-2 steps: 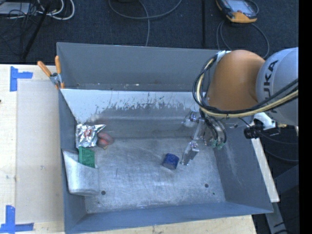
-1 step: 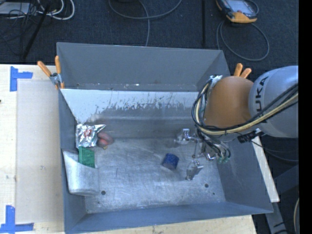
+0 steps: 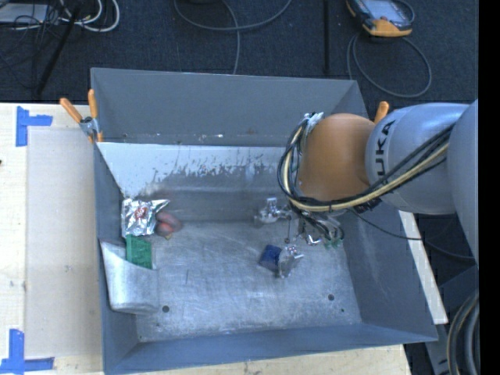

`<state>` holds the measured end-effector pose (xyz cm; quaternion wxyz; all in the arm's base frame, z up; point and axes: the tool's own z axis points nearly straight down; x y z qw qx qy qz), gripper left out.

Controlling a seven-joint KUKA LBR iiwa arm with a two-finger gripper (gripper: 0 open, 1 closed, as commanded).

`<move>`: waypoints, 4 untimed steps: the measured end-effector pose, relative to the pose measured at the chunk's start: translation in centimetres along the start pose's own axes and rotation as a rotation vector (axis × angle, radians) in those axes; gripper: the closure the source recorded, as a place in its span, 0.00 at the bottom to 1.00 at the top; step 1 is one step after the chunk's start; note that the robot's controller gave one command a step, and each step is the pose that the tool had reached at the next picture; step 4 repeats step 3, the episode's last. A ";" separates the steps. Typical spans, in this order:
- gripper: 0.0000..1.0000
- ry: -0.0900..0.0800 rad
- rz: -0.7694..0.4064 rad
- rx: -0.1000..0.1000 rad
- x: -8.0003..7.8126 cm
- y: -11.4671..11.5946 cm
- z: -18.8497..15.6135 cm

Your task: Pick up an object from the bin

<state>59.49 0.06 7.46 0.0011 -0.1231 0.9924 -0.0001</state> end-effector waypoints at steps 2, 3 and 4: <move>1.00 -0.007 -0.101 0.002 1.0 -1.4 -15.8; 1.00 -0.009 -0.156 0.000 1.7 3.8 -24.8; 1.00 -0.009 -0.156 0.000 1.7 3.8 -24.8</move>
Offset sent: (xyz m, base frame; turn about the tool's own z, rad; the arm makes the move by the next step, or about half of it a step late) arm 0.0000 0.0000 0.0000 0.0000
